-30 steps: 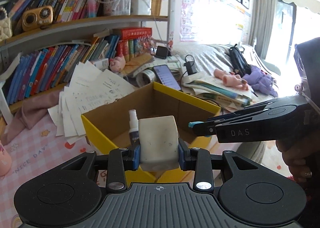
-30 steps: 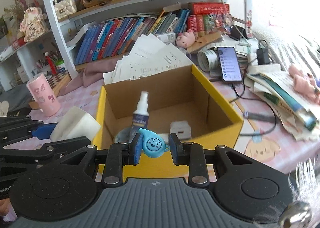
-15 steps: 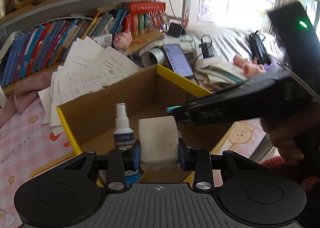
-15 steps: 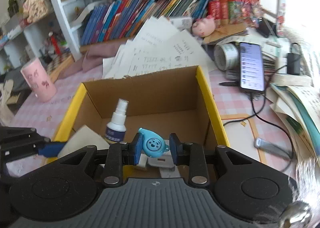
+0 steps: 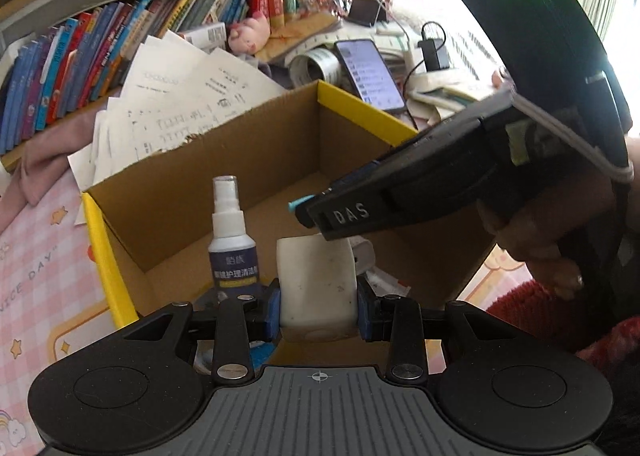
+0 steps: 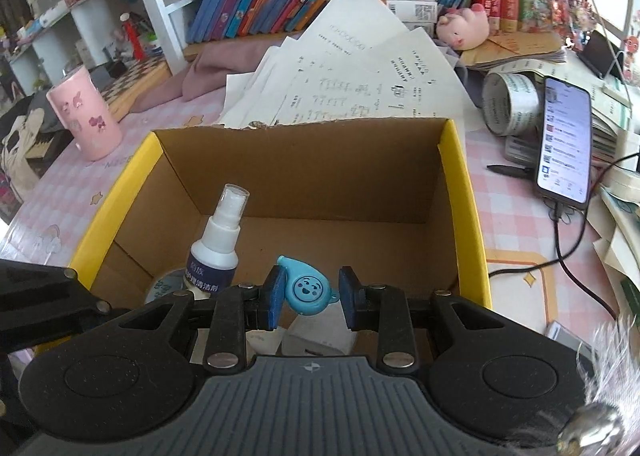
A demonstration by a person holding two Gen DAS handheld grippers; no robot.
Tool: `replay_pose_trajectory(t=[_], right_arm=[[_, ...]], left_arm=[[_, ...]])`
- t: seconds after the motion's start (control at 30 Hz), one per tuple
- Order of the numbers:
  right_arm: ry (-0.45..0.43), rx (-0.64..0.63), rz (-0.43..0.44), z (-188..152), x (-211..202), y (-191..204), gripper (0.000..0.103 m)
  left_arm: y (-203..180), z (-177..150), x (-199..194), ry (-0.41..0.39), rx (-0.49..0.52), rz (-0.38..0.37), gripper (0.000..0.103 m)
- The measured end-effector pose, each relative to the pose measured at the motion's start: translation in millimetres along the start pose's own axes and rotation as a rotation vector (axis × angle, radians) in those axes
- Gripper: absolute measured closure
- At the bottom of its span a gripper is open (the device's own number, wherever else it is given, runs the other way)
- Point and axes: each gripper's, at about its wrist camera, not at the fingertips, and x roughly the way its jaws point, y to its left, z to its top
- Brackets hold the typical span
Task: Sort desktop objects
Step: 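Lower both tools into the yellow box and open them to release, then withdraw both open tools up out of the yellow box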
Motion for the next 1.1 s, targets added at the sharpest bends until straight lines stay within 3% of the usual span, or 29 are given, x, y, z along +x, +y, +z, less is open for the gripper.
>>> replay_pose_trajectory(t=[0.43, 0.5, 0.57, 0.63, 0.87, 1.1], right_arm=[[0.039, -0.011, 0.06, 3, 15, 0, 0.076], [0.039, -0.009, 0.061, 3, 16, 0, 0.075], [0.027, -0.012, 0.055, 2, 14, 1, 0.072], [0.005, -0.014, 0.058, 2, 10, 2, 0.061], [-0.06, -0.016, 0.053, -2, -8, 8, 0.056], [-0.137, 0.015, 0.015, -11, -32, 15, 0.052]], left_arm=[[1, -2, 3, 0.024, -0.045, 0.028, 0.066], [0, -2, 2, 0.019, -0.046, 0.043, 0.062], [-1, -3, 0, 0.009, -0.043, 0.069, 0.052], [-2, -4, -2, 0.0, -0.04, 0.086, 0.05], [-6, -8, -18, -0.065, -0.025, 0.116, 0.036], [-11, -19, -43, -0.155, -0.001, 0.144, 0.034]])
